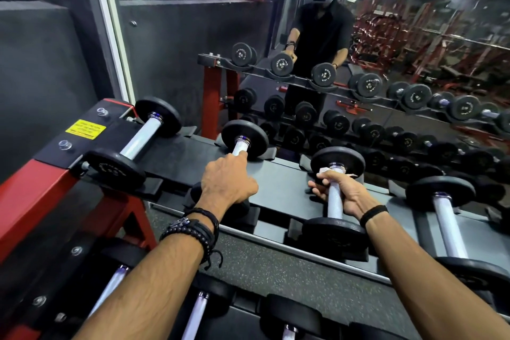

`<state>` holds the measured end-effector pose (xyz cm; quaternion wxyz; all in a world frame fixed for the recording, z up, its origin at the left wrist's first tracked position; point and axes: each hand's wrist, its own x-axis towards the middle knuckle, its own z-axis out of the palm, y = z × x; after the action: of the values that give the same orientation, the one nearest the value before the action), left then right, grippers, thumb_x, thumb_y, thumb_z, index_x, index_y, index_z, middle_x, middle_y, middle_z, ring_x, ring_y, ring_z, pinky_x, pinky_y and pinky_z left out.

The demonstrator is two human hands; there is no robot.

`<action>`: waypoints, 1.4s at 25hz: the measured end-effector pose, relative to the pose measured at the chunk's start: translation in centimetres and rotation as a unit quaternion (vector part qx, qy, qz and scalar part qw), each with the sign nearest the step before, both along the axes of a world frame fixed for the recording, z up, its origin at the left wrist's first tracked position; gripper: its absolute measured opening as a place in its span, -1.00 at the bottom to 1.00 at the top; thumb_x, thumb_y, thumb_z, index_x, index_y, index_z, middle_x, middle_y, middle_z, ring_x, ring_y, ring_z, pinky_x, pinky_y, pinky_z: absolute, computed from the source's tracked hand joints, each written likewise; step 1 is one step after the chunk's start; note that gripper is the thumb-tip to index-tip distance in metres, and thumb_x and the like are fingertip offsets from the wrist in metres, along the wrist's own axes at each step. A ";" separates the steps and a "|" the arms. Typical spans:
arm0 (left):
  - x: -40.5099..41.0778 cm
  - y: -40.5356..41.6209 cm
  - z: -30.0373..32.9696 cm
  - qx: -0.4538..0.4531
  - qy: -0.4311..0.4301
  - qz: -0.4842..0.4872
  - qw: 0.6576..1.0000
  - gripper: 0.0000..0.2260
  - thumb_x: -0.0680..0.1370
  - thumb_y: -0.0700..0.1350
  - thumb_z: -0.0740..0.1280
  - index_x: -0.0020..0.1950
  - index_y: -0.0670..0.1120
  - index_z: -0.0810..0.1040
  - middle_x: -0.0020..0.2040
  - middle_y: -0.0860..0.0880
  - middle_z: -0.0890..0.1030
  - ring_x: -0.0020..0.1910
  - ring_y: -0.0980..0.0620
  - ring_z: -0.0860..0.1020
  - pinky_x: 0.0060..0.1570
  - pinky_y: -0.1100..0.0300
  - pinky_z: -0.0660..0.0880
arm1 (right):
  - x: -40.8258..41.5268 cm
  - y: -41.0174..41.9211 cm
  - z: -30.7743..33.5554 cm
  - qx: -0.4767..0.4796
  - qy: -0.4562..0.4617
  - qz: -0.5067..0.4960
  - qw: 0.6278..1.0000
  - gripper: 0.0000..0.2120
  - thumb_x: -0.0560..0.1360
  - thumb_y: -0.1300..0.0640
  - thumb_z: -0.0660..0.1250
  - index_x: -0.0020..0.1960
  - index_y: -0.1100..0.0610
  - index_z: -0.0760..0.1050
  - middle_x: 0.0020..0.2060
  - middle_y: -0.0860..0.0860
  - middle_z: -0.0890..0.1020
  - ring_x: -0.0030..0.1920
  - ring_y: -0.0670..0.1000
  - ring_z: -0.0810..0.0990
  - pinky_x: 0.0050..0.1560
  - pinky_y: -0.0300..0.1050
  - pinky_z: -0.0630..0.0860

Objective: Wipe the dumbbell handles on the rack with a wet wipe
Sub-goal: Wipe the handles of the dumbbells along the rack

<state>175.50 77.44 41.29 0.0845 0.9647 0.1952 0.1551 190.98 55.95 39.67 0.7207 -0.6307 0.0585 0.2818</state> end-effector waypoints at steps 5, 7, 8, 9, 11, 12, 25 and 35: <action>0.0 0.2 -0.3 -0.001 -0.005 -0.005 1.000 -0.50 0.42 0.02 0.30 0.35 -0.05 0.38 -0.02 -0.11 0.59 -0.05 -0.18 0.58 -0.17 0.10 0.36 | -0.4 0.1 -0.2 -0.265 -0.181 -0.048 0.946 -0.59 0.39 -0.02 0.46 0.03 0.29 0.50 -0.18 0.21 0.63 -0.24 0.18 0.66 -0.31 -0.06 0.55; 0.0 0.2 -0.2 0.001 -0.006 -0.003 1.000 -0.51 0.43 0.03 0.30 0.35 -0.04 0.39 -0.01 -0.12 0.59 -0.03 -0.19 0.59 -0.16 0.09 0.36 | -0.8 -0.1 0.4 -0.523 -0.305 -0.073 0.792 -0.40 0.31 -0.26 0.43 0.05 0.24 0.53 -0.03 0.17 0.62 -0.03 0.23 0.62 -0.14 -0.04 0.45; 0.0 0.2 -0.2 0.000 -0.007 -0.001 1.000 -0.51 0.44 0.03 0.30 0.35 -0.04 0.40 0.00 -0.12 0.59 -0.02 -0.19 0.58 -0.15 0.09 0.35 | -1.0 -0.1 0.7 -0.566 -0.342 -0.089 0.744 -0.38 0.29 -0.32 0.41 0.01 0.23 0.55 -0.04 0.17 0.62 -0.01 0.25 0.61 -0.13 -0.04 0.44; -0.1 0.2 -0.2 0.000 -0.007 0.000 1.000 -0.51 0.44 0.03 0.30 0.36 -0.03 0.40 0.00 -0.12 0.59 -0.01 -0.19 0.58 -0.14 0.09 0.34 | -1.2 0.0 1.0 -0.575 -0.368 -0.107 0.723 -0.38 0.28 -0.34 0.41 -0.05 0.23 0.55 -0.07 0.17 0.63 -0.04 0.26 0.62 -0.16 -0.05 0.43; -0.2 0.2 -0.2 0.001 -0.009 0.003 1.000 -0.50 0.44 0.04 0.30 0.37 -0.03 0.39 0.00 -0.12 0.59 -0.01 -0.18 0.58 -0.14 0.09 0.33 | -1.4 0.0 1.4 -0.563 -0.384 -0.151 0.716 -0.40 0.25 -0.35 0.42 -0.18 0.22 0.56 -0.16 0.16 0.62 -0.13 0.24 0.62 -0.24 -0.08 0.41; -0.2 0.2 -0.2 0.001 -0.010 0.003 1.000 -0.50 0.44 0.04 0.30 0.37 -0.02 0.39 0.00 -0.12 0.59 -0.01 -0.18 0.58 -0.14 0.10 0.33 | -1.4 -0.2 1.4 -0.541 -0.384 -0.169 0.728 -0.43 0.24 -0.34 0.43 -0.26 0.21 0.54 -0.22 0.15 0.61 -0.19 0.23 0.61 -0.27 -0.10 0.40; 0.1 0.2 -0.4 0.010 -0.011 0.001 1.000 -0.50 0.44 0.04 0.30 0.36 -0.05 0.39 -0.05 -0.09 0.57 -0.06 -0.15 0.58 -0.15 0.09 0.39 | -0.2 -2.8 -1.0 0.025 0.003 -0.163 0.986 -0.88 0.54 0.05 0.36 -0.03 0.10 0.51 -0.23 0.02 0.60 -0.30 -0.03 0.56 -0.39 -0.21 0.54; 0.1 0.1 -0.5 0.020 -0.009 -0.010 1.000 -0.50 0.43 0.04 0.29 0.35 -0.07 0.38 -0.13 -0.06 0.51 -0.10 -0.15 0.58 -0.18 0.09 0.42 | -1.1 -2.2 0.3 -0.297 -0.416 -0.229 0.828 -0.91 0.42 0.16 0.41 -0.22 0.13 0.53 -0.33 -0.03 0.59 -0.24 0.01 0.55 -0.22 -0.20 0.37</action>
<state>175.62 77.57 40.81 0.0684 0.9667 0.1817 0.1670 189.89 53.75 39.94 0.4987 -0.8402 -0.0229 -0.2117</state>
